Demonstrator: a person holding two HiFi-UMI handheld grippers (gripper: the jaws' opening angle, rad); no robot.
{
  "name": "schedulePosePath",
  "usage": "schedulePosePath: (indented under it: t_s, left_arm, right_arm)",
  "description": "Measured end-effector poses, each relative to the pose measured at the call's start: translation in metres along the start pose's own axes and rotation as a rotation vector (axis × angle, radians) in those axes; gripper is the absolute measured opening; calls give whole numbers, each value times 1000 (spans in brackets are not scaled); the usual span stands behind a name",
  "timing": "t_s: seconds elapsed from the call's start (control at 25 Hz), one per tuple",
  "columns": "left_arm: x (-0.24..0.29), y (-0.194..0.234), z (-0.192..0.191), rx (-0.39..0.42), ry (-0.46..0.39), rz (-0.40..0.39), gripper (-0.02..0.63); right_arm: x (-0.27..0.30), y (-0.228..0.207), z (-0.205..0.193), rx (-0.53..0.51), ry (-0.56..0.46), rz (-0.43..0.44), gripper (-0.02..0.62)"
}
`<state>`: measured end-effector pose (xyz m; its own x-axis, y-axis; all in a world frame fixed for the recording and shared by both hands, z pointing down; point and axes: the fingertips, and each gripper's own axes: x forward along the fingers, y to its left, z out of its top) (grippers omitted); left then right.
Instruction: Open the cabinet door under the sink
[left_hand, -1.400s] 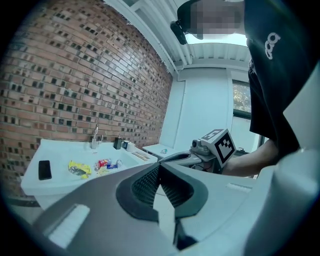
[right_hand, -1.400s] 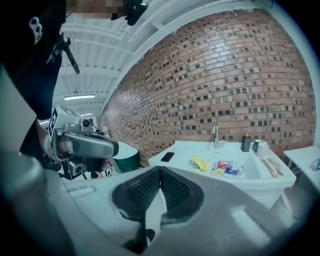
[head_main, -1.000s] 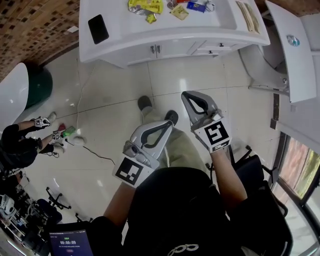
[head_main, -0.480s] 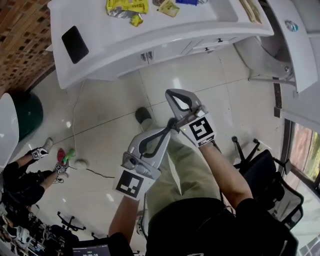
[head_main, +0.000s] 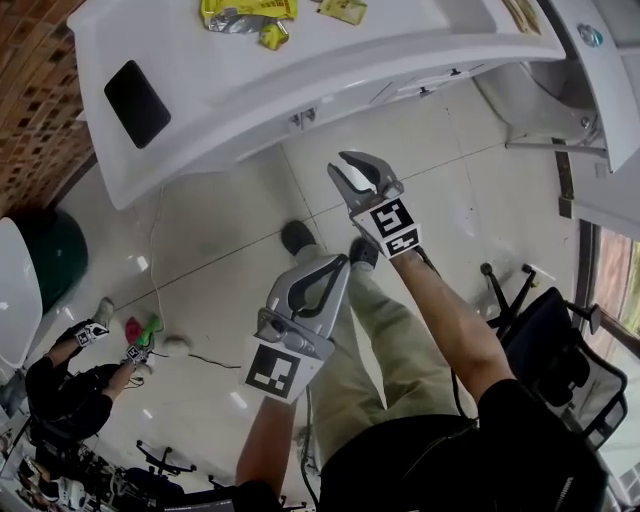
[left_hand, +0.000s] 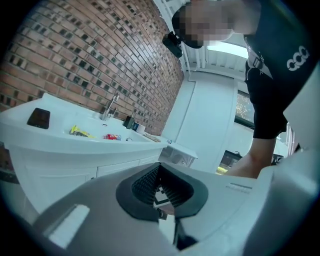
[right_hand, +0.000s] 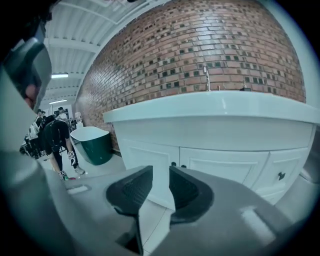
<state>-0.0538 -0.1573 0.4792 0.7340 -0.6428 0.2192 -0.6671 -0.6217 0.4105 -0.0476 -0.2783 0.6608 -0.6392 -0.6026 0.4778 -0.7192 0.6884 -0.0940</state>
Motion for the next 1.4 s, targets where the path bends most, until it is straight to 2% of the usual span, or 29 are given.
schedulePosePath:
  t_s: [0.32, 0.76, 1.2, 1.4]
  left_arm:
    - [-5, 23, 9, -4, 4, -13, 15]
    - [-3, 51, 5, -31, 27, -22, 15]
    - [-7, 82, 8, -41, 42, -24, 15]
    - [-6, 86, 10, -42, 36, -16, 15]
  right_arm:
    - [53, -22, -29, 55, 89, -67, 86]
    - [103, -51, -63, 33, 195, -123, 86]
    - [137, -71, -68, 101, 211, -183, 83]
    - [142, -76, -68, 78, 220, -202, 43]
